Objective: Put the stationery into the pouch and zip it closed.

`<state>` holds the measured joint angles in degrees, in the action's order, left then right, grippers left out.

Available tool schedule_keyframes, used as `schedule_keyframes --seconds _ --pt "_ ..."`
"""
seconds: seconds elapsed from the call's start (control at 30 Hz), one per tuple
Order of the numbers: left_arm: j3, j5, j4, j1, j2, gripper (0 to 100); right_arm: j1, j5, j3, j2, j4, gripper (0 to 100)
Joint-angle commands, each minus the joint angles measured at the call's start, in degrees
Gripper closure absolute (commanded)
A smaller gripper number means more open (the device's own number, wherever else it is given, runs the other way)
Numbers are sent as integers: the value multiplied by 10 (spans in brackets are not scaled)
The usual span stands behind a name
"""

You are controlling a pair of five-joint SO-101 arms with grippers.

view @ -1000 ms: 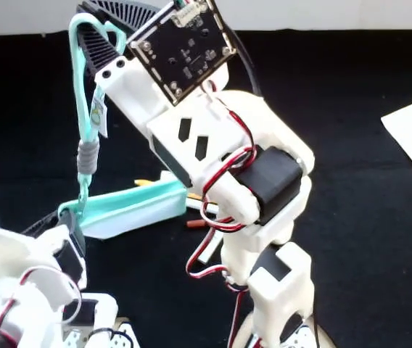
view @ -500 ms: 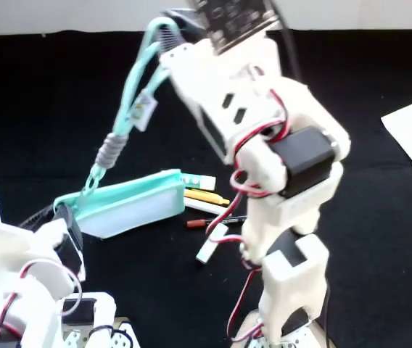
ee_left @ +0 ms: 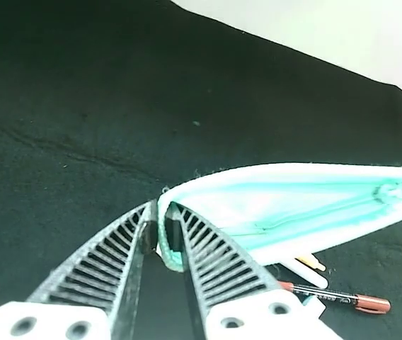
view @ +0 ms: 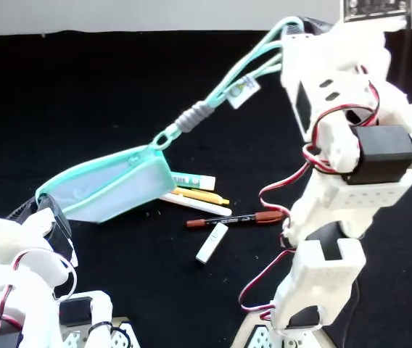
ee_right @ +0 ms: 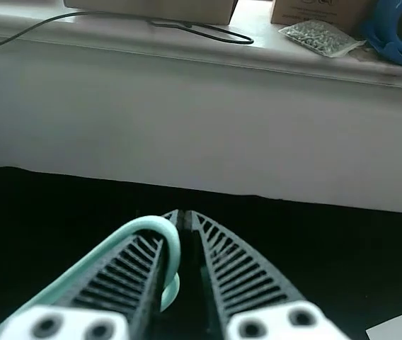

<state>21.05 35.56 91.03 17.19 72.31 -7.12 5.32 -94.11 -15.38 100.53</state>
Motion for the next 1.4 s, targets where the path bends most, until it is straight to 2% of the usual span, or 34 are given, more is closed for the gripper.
schedule_keyframes --seconds 0.0,0.33,0.57,0.67,0.9,1.03,1.13,1.37 --pt "-4 5 -8 9 -2 994 20 -6 -8 22 3 991" --pt "-1 5 -7 10 -1 994 5 -9 -2 21 4 988" --pt "3 4 -7 7 0 994 -53 -9 16 20 6 807" --pt "3 4 -7 7 0 994 -73 -9 99 20 6 806" --pt "13 4 -8 7 -3 994 -73 -4 478 20 1 803" --pt "61 4 -12 7 -1 994 -70 -4 637 21 -34 803" --pt "71 4 -12 8 -1 994 -69 7 688 22 -36 803" --pt "71 4 -20 9 -1 994 -67 120 720 24 6 808"
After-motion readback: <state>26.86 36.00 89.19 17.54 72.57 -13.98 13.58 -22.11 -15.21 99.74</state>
